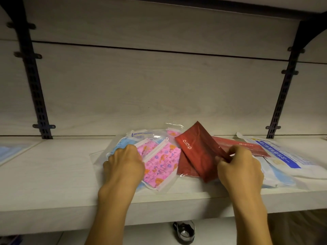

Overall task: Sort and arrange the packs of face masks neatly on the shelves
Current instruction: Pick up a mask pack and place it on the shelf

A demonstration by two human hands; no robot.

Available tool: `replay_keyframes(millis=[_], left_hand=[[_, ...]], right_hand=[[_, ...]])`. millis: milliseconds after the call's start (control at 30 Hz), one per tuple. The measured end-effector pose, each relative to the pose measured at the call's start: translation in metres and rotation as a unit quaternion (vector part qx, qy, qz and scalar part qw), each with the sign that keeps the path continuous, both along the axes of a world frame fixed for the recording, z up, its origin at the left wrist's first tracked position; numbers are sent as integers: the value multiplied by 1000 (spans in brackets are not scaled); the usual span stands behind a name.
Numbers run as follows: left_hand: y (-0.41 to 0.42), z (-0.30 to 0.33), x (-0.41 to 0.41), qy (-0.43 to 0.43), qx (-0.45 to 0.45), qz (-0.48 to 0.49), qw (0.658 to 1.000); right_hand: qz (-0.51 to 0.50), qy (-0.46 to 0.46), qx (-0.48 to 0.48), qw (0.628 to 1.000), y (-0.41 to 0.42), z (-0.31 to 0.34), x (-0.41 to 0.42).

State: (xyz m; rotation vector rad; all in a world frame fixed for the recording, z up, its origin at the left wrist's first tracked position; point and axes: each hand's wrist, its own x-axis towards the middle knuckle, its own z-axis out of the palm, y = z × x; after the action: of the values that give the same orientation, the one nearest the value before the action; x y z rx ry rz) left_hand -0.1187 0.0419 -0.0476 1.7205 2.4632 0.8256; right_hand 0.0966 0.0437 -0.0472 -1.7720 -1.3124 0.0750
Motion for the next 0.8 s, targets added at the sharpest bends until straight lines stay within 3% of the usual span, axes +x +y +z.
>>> replay_keyframes(millis=[300,533,800], left_hand=[[-24,18,16,-39,84,26,995],[-35,21,31,-52,97,10,994],[-71,34,62,-52,311,38,948]], right_hand=[[68,114,76,988,-13,0,12],[120,172,139,968,-29,5,31],[161,227,175,944,-51,5,54]])
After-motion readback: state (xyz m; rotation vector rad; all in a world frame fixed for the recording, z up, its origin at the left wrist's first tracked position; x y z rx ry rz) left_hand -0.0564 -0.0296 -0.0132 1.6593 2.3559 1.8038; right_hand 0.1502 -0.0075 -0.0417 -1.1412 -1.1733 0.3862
